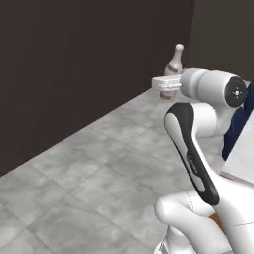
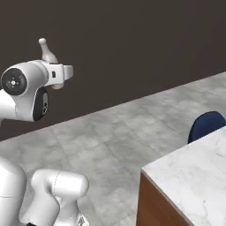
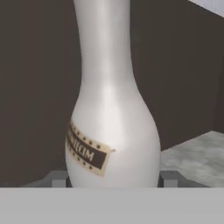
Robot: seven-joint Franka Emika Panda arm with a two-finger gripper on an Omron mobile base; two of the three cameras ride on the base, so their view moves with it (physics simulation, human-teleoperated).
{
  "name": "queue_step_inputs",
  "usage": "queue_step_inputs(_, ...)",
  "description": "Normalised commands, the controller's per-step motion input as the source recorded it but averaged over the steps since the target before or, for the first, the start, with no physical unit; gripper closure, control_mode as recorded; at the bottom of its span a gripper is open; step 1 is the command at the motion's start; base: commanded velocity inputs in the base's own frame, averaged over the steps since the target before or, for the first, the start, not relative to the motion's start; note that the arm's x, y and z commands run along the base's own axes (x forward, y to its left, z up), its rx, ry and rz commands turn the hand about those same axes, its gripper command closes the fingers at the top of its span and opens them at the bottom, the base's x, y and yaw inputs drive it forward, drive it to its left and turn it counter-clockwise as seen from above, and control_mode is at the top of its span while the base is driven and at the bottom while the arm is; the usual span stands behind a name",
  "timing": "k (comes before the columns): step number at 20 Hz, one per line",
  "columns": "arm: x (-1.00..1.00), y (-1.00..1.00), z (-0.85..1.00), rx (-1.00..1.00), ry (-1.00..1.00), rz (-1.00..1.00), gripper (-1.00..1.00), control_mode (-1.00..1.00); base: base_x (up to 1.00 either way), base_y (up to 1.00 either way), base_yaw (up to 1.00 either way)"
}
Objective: There is a bowl on the dining counter. Grab a lemon wedge from the fridge and place it in the bowl. Then get the liquor bottle and glass cup from the cabinet and place them next to the bowl.
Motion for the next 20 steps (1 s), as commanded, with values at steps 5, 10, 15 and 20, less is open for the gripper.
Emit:
queue_step_inputs(5,0.00,0.00,0.00,0.00,0.00,0.00,1.00,1.00,0.79,0.95,-0.59)
queue_step_inputs(10,0.00,0.00,0.00,0.00,0.00,0.00,1.00,1.00,0.92,0.87,-0.60)
queue_step_inputs(15,0.00,0.00,0.00,0.00,0.00,0.00,1.00,1.00,0.98,0.88,-0.61)
queue_step_inputs(20,0.00,0.00,0.00,0.00,0.00,0.00,1.00,1.00,1.00,0.87,-0.63)
